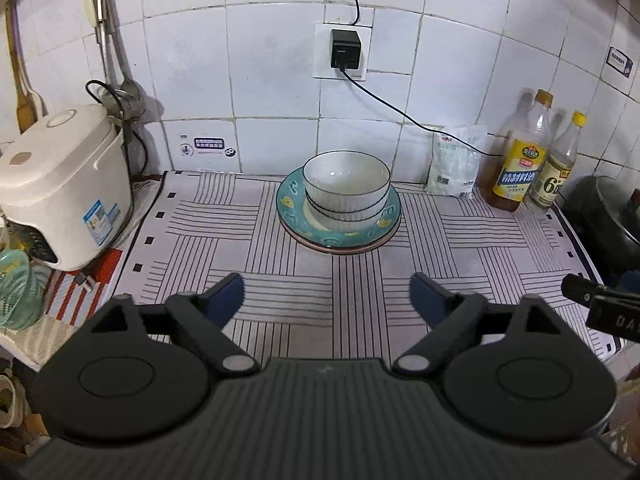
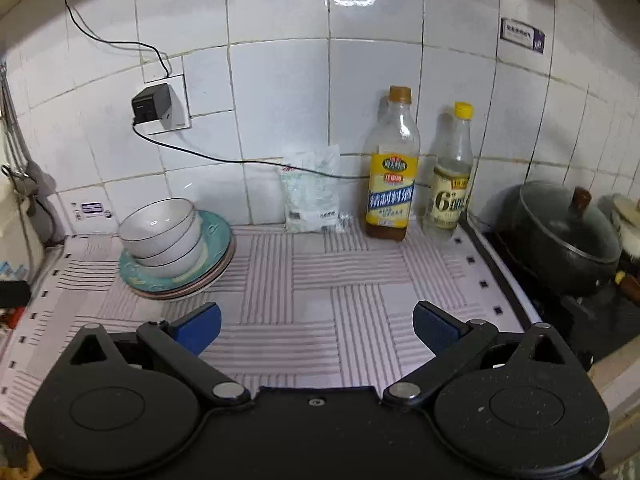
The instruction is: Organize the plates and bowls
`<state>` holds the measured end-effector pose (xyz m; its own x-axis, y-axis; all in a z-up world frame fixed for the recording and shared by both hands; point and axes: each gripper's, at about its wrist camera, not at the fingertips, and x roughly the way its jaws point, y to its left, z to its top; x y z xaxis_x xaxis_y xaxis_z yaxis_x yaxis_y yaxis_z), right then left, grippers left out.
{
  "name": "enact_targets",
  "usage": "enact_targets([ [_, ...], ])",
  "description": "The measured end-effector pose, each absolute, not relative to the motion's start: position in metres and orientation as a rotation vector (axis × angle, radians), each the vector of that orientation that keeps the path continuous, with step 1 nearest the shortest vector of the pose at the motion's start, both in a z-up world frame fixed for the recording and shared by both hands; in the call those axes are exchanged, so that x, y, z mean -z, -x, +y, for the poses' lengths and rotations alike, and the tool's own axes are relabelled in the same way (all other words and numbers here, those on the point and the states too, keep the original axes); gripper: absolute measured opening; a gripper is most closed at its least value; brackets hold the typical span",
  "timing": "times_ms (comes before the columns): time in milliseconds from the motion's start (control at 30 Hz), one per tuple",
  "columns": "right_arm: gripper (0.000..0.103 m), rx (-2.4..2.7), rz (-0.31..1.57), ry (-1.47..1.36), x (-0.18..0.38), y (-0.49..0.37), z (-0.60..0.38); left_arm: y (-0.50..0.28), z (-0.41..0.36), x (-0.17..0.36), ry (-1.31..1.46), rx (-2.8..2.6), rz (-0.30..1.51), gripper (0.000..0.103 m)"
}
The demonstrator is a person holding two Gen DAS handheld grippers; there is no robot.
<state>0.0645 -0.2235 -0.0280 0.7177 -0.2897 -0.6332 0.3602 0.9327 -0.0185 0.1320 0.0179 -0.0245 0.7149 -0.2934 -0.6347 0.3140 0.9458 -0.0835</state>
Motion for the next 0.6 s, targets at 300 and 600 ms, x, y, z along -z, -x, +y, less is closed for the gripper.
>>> enact_targets([
  [300, 0.103, 0.349, 0.724, -0.135, 0.016, -0.044, -0.213, -0.114, 0.020, 0.020, -0.066, 0.307, 0.741, 0.100],
  [600, 0.103, 0.330, 0.713, -0.134, 0.006, -0.029, -0.205, -0.097, 0.022, 0.019, -0.097, 0.294, 0.748, 0.100],
])
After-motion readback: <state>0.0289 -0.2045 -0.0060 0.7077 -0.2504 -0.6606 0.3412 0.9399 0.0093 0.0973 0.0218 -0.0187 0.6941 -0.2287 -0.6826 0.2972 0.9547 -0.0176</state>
